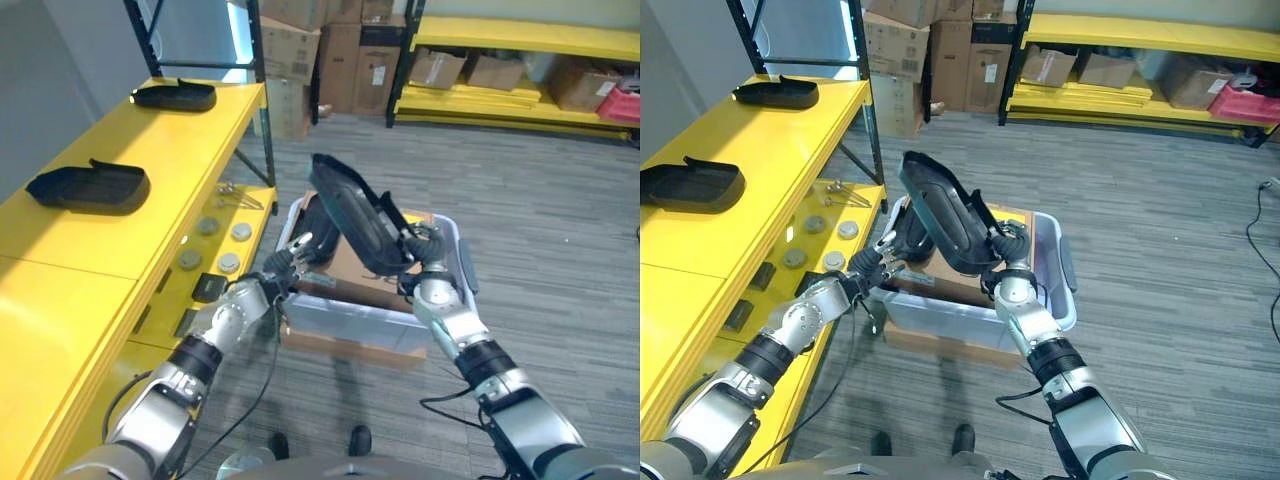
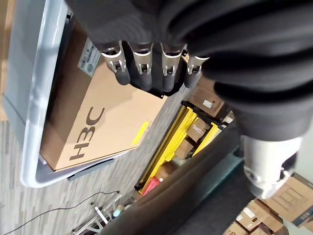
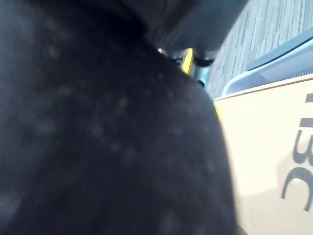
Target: Move parts from the plastic box to the shelf.
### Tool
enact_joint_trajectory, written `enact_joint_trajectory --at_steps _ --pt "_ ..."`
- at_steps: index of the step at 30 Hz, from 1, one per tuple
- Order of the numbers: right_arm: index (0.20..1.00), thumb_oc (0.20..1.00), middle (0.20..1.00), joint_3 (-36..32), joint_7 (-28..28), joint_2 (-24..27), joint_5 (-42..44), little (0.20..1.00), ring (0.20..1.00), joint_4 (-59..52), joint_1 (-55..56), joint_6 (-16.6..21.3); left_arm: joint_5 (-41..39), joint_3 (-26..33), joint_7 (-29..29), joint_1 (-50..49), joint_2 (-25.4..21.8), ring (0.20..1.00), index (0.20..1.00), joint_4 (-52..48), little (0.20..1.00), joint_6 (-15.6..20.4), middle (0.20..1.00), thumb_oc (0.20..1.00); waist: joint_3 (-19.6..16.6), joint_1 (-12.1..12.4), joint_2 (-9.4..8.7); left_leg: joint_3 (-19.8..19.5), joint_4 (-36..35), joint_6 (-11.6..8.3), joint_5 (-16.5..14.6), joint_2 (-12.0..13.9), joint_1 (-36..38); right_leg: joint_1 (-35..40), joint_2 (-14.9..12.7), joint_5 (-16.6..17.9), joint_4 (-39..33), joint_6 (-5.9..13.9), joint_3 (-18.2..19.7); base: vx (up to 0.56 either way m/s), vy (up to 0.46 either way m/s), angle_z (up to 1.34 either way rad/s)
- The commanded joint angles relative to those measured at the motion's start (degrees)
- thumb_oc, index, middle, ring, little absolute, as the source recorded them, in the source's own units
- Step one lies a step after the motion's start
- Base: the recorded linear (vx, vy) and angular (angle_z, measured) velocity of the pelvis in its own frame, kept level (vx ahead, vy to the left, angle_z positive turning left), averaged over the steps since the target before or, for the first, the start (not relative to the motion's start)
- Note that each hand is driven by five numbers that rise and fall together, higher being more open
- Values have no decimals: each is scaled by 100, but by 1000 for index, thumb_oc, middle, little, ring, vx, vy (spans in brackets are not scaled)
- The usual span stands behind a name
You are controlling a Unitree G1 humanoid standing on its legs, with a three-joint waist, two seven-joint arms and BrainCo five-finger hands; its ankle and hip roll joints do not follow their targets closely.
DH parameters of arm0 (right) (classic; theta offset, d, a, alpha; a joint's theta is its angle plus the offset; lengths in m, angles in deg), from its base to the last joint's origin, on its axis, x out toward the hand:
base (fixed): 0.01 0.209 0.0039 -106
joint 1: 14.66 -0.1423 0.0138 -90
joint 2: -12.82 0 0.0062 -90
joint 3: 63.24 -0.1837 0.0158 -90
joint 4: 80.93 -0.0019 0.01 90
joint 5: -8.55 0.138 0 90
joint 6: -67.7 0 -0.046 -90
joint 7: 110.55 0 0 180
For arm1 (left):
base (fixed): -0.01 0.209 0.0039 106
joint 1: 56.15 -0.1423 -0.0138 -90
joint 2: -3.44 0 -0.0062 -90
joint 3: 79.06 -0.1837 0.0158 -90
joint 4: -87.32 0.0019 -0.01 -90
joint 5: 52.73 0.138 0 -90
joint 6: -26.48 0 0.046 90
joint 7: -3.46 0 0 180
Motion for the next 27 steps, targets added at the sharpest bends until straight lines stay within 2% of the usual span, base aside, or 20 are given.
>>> enact_joint_trajectory --at_steps 1,10,16,24,27 --pt "200 200 200 62 16 -3 -91 200 200 162 -711 423 -5 -362 69 590 341 1000 1000 487 1000 74 1000 1000 -426 151 72 -301 13 -261 -354 294 -124 350 -184 -757 13 582 43 0 0 0" --pt "200 200 200 259 -255 -129 -220 200 200 156 -738 266 -121 -603 -162 612 660 1000 1000 495 1000 268 1000 1000 -449 85 66 -275 -30 -244 -386 271 -79 344 -181 -769 9 601 68 0 0 0" --pt "200 200 200 580 -424 -372 -340 200 200 251 -766 86 -313 -630 -327 678 831 1000 1000 345 1000 764 1000 1000 -463 107 60 -296 -50 -253 -400 267 -45 380 -185 -785 -6 596 34 0 0 0" --pt "200 200 200 729 -456 -435 -454 200 200 221 -671 -1 -469 -332 -457 696 667 1000 1000 140 1000 1323 1000 1000 -465 175 76 -334 -65 -274 -397 259 -24 424 -195 -803 -21 589 -44 0 0 0" --pt "200 200 200 728 -416 -409 -460 200 200 219 -621 -26 -519 -129 -333 644 499 1000 1000 76 1000 1378 1000 1000 -473 230 86 -377 -78 -284 -390 247 -16 450 -197 -815 -27 586 -82 -1 3 2"
